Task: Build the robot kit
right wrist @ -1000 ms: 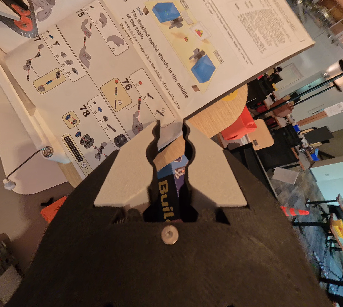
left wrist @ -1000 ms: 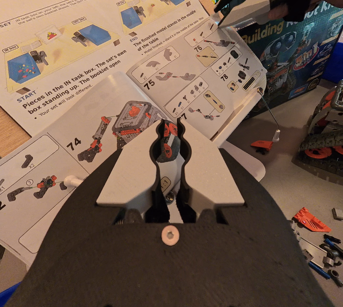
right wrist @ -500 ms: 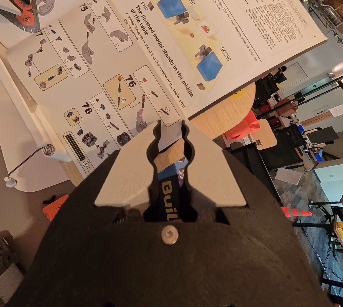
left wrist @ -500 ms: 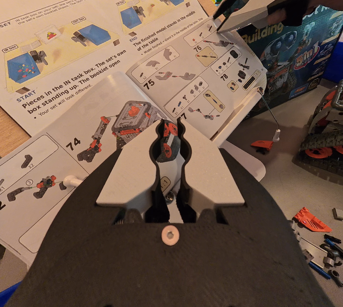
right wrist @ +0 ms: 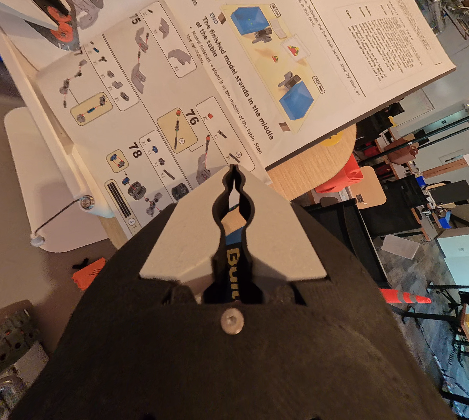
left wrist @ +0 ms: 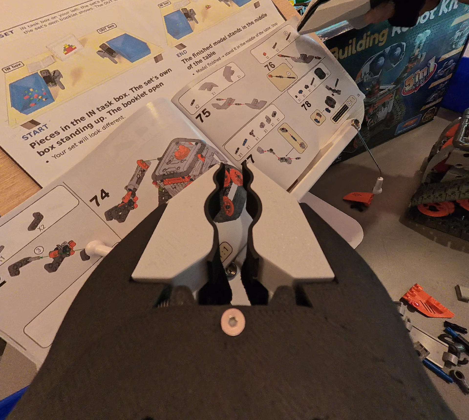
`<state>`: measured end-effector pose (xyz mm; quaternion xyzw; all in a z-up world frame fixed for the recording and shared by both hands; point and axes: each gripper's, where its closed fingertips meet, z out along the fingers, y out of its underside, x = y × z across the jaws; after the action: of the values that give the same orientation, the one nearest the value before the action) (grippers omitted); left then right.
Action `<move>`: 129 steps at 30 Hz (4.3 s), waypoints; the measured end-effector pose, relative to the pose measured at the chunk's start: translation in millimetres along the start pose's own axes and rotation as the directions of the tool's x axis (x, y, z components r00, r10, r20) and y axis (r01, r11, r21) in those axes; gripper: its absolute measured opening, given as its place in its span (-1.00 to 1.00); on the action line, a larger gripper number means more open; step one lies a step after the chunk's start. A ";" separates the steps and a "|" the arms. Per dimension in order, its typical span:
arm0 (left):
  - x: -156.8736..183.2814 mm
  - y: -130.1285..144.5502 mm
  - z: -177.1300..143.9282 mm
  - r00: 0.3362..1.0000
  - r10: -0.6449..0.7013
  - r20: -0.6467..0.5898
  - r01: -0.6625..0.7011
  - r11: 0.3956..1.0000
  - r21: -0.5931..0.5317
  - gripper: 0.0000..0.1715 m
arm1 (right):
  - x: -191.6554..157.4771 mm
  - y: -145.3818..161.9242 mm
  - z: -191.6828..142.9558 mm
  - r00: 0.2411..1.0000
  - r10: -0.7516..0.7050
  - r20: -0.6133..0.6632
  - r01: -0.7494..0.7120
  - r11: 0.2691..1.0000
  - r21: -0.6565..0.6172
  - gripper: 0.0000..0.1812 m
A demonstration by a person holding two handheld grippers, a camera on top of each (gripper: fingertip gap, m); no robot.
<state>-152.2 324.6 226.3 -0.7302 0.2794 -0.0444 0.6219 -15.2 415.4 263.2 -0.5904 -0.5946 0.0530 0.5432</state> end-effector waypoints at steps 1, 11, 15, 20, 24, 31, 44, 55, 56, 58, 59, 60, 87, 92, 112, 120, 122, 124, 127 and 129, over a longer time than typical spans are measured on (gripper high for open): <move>0.0 0.0 0.1 1.000 0.000 0.000 0.000 1.000 0.000 -0.88 | 0.0 -2.5 -1.6 1.000 0.007 0.002 -0.007 1.000 0.010 -1.00; 0.9 -0.1 0.5 1.000 0.000 -0.002 0.000 1.000 0.000 -0.87 | -7.5 -13.6 -14.1 0.989 0.107 0.103 -0.113 0.992 0.051 -1.00; 1.3 -0.3 0.4 1.000 -0.002 -0.004 0.002 1.000 0.000 -0.87 | -15.2 -15.1 -14.6 0.978 0.145 0.152 -0.156 0.985 0.066 -1.00; 1.4 -0.4 0.2 1.000 -0.004 -0.006 0.004 1.000 0.002 -0.87 | -0.5 -18.9 -16.8 0.983 0.163 0.088 -0.172 0.980 0.103 -0.91; 1.6 -0.4 0.2 1.000 -0.005 -0.007 0.005 1.000 0.003 -0.86 | 9.0 -1.6 -1.5 0.990 0.139 0.015 -0.140 0.990 0.026 -0.48; 1.5 -0.3 -0.3 1.000 -0.008 -0.010 0.008 1.000 0.005 -0.87 | 15.5 7.5 2.2 0.993 0.076 -0.086 -0.077 0.997 -0.002 -0.69; 1.6 0.0 0.4 1.000 -0.003 -0.004 0.003 1.000 0.001 -0.85 | 5.4 5.4 6.9 0.998 0.023 -0.061 -0.023 1.000 -0.006 -0.86; 2.2 0.2 -0.1 1.000 0.001 -0.006 -0.001 1.000 0.000 -0.87 | 10.5 3.4 1.0 0.993 0.060 -0.097 -0.060 0.998 0.007 -0.62; 2.0 0.2 -0.1 1.000 0.000 -0.007 0.000 1.000 0.000 -0.87 | 11.1 -0.3 -1.8 0.992 0.060 -0.109 -0.057 0.998 0.030 -0.61; 1.9 0.2 -0.2 1.000 -0.001 -0.008 0.001 1.000 0.001 -0.87 | 4.9 -1.6 -3.0 0.995 0.052 -0.088 -0.049 0.998 0.031 -0.62; 2.0 0.1 -0.2 1.000 -0.001 -0.008 0.001 1.000 0.002 -0.87 | 4.6 3.2 -0.7 0.995 0.044 -0.093 -0.044 0.999 0.001 -0.59; 2.1 0.1 -0.1 1.000 -0.002 -0.008 0.002 1.000 0.001 -0.87 | 5.0 6.5 2.0 0.994 0.040 -0.098 -0.041 0.999 -0.014 -0.58; 4.1 0.1 -0.1 1.000 0.017 -0.011 -0.017 1.000 -0.002 -0.84 | -19.4 -31.3 10.7 0.999 -0.054 0.007 0.053 0.995 0.082 -0.47; 4.8 0.3 -0.3 1.000 0.030 -0.007 -0.030 1.000 -0.006 -0.82 | -40.2 -46.9 38.9 0.973 -0.198 0.120 0.199 0.980 0.004 -0.44; 7.5 0.0 0.1 0.999 0.029 -0.018 -0.029 1.000 -0.004 -0.80 | -42.4 -50.3 43.2 0.939 -0.285 0.191 0.303 0.951 -0.069 -0.52; 9.5 -0.2 0.9 0.999 0.033 -0.020 -0.033 0.999 -0.006 -0.80 | -42.7 -50.6 41.2 0.943 -0.313 0.114 0.321 0.945 -0.059 -0.53; 10.5 -0.6 1.6 0.999 0.035 -0.020 -0.035 0.999 -0.005 -0.79 | -37.3 -51.7 43.3 0.955 -0.282 0.091 0.288 0.955 -0.065 -0.66; 11.2 -0.6 2.0 0.999 0.042 -0.018 -0.042 0.999 -0.005 -0.78 | -35.9 -52.6 43.8 0.955 -0.280 0.095 0.287 0.955 -0.069 -0.68; 11.6 -0.2 2.5 0.998 0.055 -0.014 -0.055 0.998 -0.011 -0.77 | -32.8 -53.2 43.3 0.945 -0.319 0.070 0.324 0.944 -0.069 -0.74; 12.6 -0.1 2.8 0.998 0.062 -0.013 -0.062 0.998 -0.012 -0.76 | -33.3 -51.4 42.7 0.941 -0.334 0.055 0.337 0.939 -0.073 -0.71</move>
<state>-140.4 321.3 222.2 -0.7249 0.3062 -0.0281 0.6165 -88.2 399.6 262.8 -0.5008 -0.6993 -0.0522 0.5074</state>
